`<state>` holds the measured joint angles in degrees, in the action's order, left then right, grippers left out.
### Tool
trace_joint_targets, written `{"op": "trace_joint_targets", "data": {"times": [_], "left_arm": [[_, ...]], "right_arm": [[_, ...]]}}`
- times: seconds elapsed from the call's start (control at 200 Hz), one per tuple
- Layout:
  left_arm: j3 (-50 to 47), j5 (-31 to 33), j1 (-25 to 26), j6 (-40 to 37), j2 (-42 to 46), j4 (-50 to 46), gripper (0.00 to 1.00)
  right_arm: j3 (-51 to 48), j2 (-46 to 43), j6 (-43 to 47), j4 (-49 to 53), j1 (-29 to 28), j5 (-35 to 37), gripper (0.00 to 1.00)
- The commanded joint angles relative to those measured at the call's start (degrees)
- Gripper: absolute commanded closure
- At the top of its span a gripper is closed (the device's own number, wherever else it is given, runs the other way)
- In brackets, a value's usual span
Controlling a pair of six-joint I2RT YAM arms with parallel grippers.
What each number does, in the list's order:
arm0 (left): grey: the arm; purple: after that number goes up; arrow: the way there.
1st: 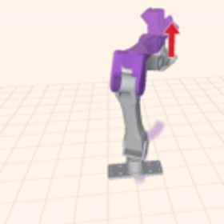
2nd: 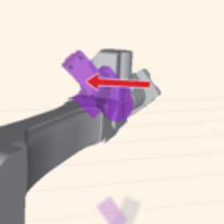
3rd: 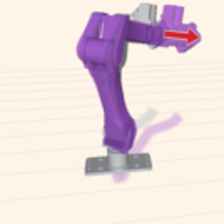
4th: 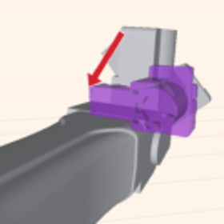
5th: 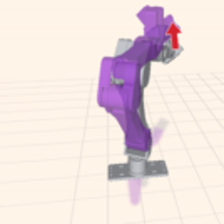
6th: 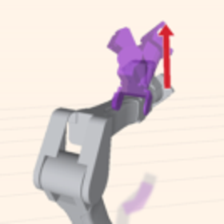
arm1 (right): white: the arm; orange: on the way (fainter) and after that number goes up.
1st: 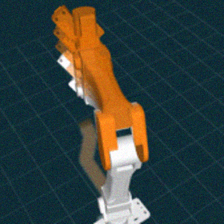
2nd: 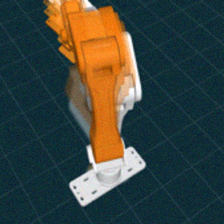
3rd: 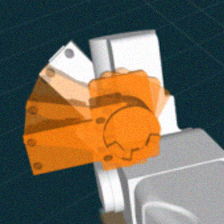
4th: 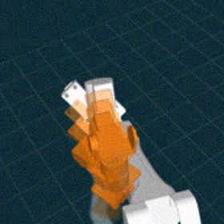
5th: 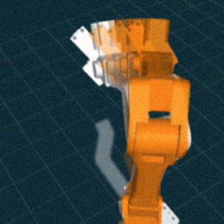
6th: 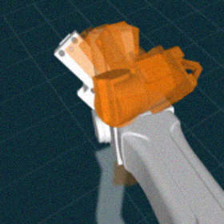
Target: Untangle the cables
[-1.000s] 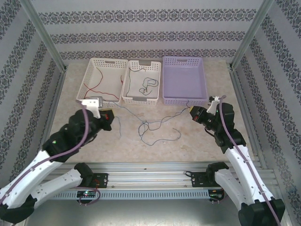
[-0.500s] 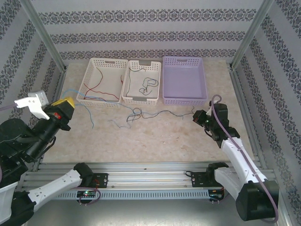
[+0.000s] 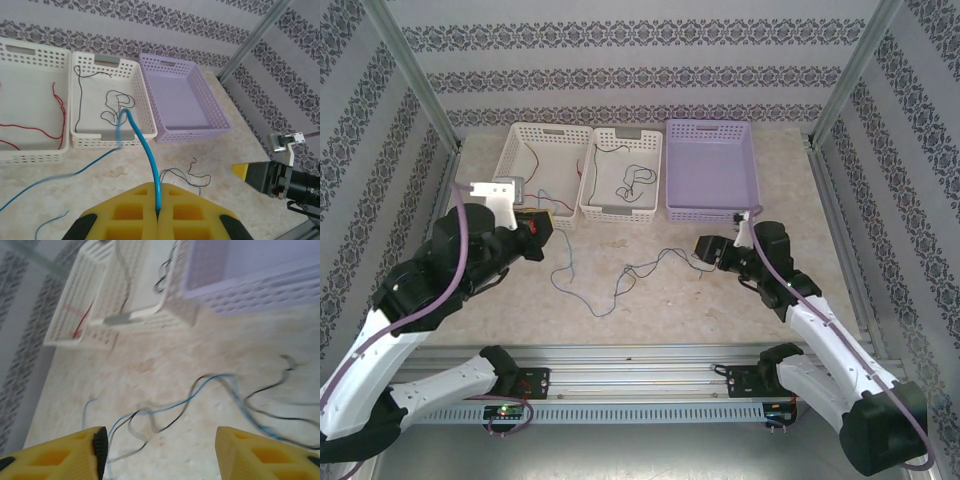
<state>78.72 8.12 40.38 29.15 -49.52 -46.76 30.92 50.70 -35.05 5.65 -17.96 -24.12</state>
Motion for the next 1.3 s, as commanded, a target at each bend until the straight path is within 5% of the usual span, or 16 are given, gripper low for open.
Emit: {"op": "trace_joint_targets", "data": {"times": [0.0,0.22,0.4,0.63,0.889,1.139,1.299], "left_arm": [[3.00,-2.59,-0.57,0.98,0.06,4.22,1.00],[1.08,-3.13,-0.57,2.45,0.50,4.88,1.00],[0.67,-7.86,-0.57,4.20,-1.99,8.93,1.00],[5.29,-15.18,-0.57,3.01,-14.91,18.77,1.00],[23.65,-22.26,-0.48,-4.40,-38.23,26.97,1.00],[40.95,-21.46,-0.74,-9.37,-60.35,32.95,1.00],[62.94,-18.33,-0.81,-9.90,-80.30,25.76,1.00]], "right_arm": [[1.52,1.07,2.62,-3.08,-6.63,-1.16,0.39],[0.94,10.37,-2.08,-14.11,-22.04,4.16,0.40],[0.99,11.63,-3.21,-17.22,-24.42,8.66,0.44],[0.82,-3.94,1.46,-6.03,-24.32,19.48,0.42],[-0.66,-28.33,4.84,11.08,-24.11,34.00,0.36],[2.76,-42.43,7.28,22.30,-24.09,35.80,0.34],[5.90,-46.57,8.51,27.15,-24.12,33.07,0.33]]}}
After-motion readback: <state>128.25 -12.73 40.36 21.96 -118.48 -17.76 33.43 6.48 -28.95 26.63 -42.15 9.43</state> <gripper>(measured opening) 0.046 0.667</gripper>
